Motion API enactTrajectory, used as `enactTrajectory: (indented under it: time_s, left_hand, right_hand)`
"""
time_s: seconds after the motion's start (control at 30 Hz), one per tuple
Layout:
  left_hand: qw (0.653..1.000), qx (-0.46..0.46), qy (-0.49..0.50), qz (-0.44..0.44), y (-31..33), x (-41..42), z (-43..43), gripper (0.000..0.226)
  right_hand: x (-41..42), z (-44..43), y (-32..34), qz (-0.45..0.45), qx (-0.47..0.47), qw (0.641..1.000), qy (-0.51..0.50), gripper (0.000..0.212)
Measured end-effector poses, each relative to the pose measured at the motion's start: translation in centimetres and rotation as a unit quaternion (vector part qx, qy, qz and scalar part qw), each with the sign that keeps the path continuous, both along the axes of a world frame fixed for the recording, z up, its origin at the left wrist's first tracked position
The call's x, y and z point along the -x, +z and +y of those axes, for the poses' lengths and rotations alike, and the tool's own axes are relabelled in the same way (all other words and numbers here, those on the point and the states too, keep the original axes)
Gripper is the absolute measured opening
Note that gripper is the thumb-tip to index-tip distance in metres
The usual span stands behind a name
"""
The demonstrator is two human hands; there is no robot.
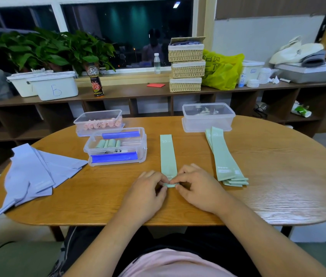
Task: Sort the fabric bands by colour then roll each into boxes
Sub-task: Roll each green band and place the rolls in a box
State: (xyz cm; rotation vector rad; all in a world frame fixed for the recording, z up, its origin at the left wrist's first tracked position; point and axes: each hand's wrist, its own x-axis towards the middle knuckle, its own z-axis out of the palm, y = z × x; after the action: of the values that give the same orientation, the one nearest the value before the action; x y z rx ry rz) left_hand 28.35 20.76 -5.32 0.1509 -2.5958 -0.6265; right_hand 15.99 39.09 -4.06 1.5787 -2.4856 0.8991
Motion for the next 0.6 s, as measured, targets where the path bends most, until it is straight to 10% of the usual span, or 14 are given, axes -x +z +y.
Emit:
enactTrajectory:
  time_s: [0.6]
  left_hand:
    - [1.000, 0.013, -0.002, 0.011, -0.14, -0.05, 0.13, 0.012]
  right_hand:
    - [0.00, 0.30, -0.18, -0.011, 0.027, 1.000, 0.006, 0.011]
